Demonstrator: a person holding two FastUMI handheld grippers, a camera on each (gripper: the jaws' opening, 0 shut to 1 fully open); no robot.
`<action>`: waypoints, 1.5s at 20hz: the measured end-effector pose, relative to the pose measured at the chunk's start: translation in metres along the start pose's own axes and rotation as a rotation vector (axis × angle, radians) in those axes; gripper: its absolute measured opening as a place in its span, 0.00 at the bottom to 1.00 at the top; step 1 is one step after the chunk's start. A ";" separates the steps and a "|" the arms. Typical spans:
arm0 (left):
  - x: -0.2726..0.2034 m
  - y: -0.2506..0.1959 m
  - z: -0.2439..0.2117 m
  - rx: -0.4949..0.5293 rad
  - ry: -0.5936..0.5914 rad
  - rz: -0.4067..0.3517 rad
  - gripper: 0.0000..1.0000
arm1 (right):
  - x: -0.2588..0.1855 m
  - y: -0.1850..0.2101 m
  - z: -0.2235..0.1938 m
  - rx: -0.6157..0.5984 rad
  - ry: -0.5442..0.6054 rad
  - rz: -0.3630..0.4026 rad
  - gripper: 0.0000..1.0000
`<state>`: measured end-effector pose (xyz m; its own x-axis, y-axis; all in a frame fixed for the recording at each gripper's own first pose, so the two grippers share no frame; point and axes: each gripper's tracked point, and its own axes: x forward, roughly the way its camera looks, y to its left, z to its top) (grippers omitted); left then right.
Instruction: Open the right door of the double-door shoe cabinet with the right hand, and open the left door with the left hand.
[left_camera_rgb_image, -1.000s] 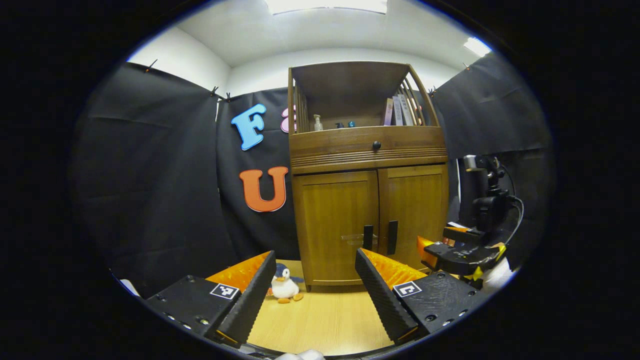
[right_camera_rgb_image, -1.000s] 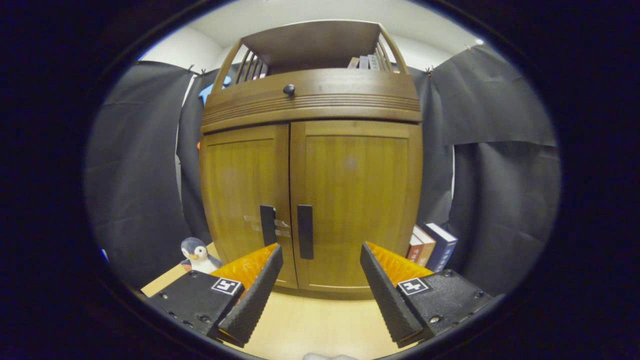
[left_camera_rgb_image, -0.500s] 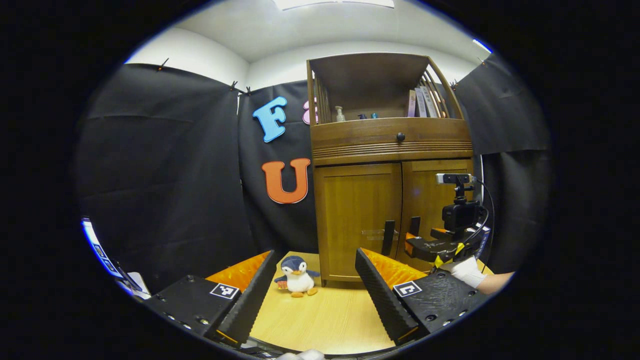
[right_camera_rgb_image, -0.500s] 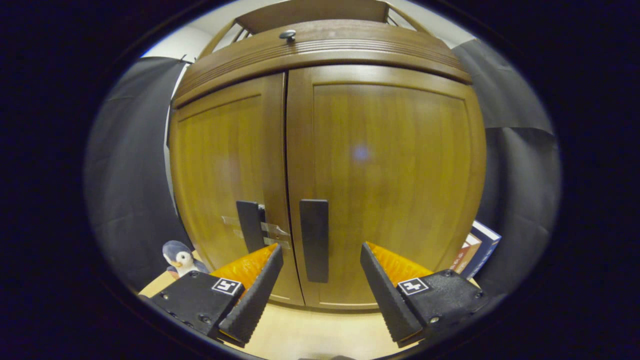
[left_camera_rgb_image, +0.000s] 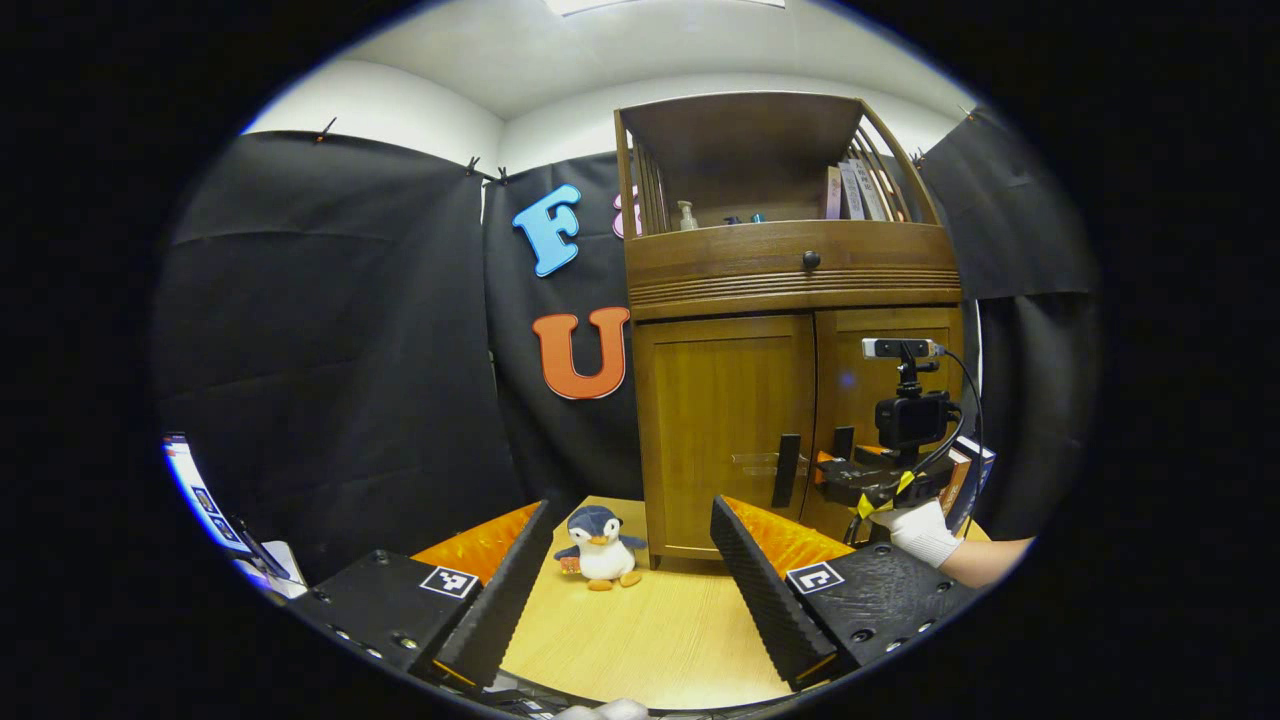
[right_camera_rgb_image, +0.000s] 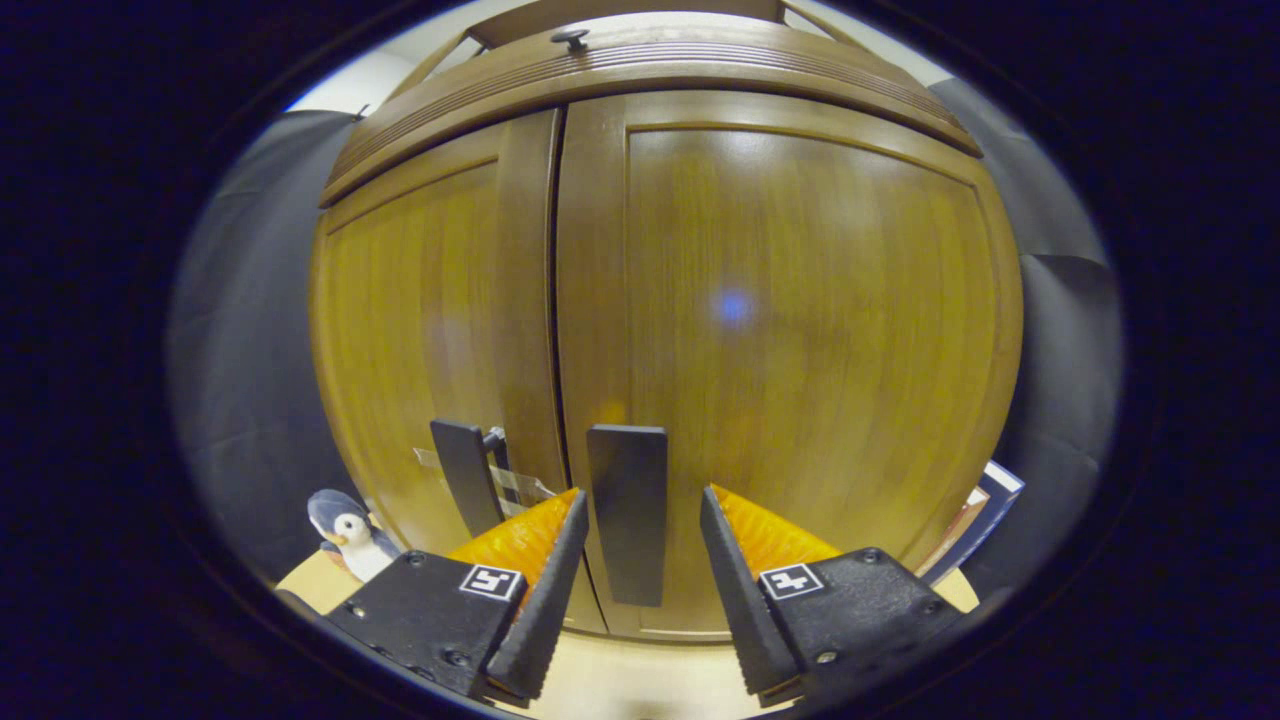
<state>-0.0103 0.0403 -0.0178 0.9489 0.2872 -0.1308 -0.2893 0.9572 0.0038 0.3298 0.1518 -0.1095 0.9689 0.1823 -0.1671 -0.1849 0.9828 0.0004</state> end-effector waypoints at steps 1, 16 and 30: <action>0.001 0.000 -0.001 -0.002 0.003 0.001 0.96 | 0.001 -0.001 0.000 0.000 0.005 -0.004 0.72; -0.013 0.012 -0.002 -0.015 -0.012 -0.016 0.96 | -0.009 0.002 -0.008 0.012 0.052 -0.007 0.34; -0.045 0.023 -0.017 -0.036 -0.013 -0.105 0.96 | -0.106 -0.021 -0.031 0.012 0.070 0.007 0.33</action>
<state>-0.0619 0.0491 -0.0285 0.9756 0.1866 -0.1156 -0.1927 0.9803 -0.0444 0.2255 0.1108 -0.1221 0.9537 0.1871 -0.2353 -0.1894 0.9818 0.0133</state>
